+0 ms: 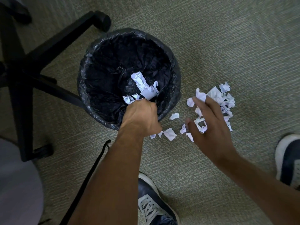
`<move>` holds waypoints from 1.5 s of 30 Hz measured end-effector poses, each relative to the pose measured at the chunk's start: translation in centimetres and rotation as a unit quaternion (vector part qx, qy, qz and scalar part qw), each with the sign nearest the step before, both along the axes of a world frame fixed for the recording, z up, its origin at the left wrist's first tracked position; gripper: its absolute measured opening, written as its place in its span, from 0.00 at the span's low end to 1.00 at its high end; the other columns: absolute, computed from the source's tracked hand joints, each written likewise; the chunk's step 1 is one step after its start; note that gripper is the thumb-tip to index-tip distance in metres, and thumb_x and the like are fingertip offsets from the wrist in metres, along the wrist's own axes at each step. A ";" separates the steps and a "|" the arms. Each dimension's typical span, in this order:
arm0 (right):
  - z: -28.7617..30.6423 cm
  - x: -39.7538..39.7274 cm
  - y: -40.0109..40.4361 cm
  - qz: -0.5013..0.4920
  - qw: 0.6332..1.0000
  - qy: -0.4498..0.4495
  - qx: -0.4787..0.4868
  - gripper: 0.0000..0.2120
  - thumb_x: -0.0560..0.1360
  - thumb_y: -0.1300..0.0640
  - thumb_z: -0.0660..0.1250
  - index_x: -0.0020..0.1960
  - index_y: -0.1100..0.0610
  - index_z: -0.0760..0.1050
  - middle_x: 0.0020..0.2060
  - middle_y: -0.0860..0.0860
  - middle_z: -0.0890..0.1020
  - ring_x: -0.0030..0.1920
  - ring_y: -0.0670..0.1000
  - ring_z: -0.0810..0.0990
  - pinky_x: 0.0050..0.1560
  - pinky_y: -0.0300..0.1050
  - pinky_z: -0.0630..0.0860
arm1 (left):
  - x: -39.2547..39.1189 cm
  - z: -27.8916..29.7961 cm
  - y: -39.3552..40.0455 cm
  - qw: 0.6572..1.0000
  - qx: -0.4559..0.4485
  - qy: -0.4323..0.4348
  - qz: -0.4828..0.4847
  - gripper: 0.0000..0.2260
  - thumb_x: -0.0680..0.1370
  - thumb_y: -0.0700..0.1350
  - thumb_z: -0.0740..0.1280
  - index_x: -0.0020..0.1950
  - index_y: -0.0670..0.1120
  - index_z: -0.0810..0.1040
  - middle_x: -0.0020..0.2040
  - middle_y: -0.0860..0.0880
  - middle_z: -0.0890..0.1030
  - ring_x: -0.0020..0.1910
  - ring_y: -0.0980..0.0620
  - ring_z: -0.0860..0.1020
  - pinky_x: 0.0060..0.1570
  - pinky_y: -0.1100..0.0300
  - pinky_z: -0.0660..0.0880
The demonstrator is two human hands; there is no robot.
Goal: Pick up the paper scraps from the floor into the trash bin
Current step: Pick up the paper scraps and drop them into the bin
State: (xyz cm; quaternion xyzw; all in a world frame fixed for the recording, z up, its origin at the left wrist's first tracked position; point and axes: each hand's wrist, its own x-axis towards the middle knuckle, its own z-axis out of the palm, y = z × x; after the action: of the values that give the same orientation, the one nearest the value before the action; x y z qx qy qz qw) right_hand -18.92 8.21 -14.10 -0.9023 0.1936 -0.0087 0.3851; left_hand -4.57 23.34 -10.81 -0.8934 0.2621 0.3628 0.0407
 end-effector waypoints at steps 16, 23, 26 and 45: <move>3.7 6.5 0.6 0.120 0.975 -0.142 0.121 0.23 0.80 0.66 0.67 0.73 0.57 0.71 0.73 0.53 0.71 0.62 0.47 0.79 0.60 0.40 0.78 | -0.2 -1.0 0.2 0.999 -0.019 -0.044 0.009 0.15 0.68 0.51 0.66 0.52 0.46 0.78 0.47 0.43 0.80 0.48 0.42 0.79 0.46 0.56 0.74; -7.6 -0.8 -6.6 0.075 0.953 0.274 -0.108 0.38 0.74 0.41 0.69 0.79 0.47 0.58 0.74 0.56 0.67 0.69 0.62 0.71 0.63 0.59 0.74 | 0.2 -0.6 0.4 0.999 0.003 -0.042 -0.034 0.14 0.68 0.49 0.66 0.50 0.45 0.76 0.47 0.43 0.79 0.46 0.43 0.76 0.42 0.57 0.68; -9.5 -3.4 -7.3 0.168 0.874 0.420 -0.179 0.44 0.76 0.33 0.63 0.80 0.38 0.38 0.81 0.58 0.48 0.73 0.66 0.67 0.65 0.62 0.73 | 0.2 -0.6 0.4 0.999 0.002 -0.034 -0.034 0.10 0.68 0.49 0.67 0.43 0.47 0.70 0.42 0.45 0.76 0.40 0.46 0.70 0.41 0.58 0.69; -13.4 -3.9 -3.9 0.339 0.860 0.334 -0.182 0.19 0.78 0.61 0.64 0.68 0.52 0.72 0.65 0.54 0.70 0.56 0.54 0.82 0.47 0.47 0.80 | 0.4 -1.4 0.7 0.999 -0.018 -0.019 -0.035 0.10 0.66 0.49 0.68 0.38 0.46 0.69 0.32 0.50 0.67 0.37 0.46 0.71 0.41 0.58 0.73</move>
State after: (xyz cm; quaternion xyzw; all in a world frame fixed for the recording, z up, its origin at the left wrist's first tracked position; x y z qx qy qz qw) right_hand -22.78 4.35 -27.45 -0.9149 -0.0125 0.3896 0.1050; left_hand -4.20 24.01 -12.24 -0.8910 0.2988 0.3392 0.0422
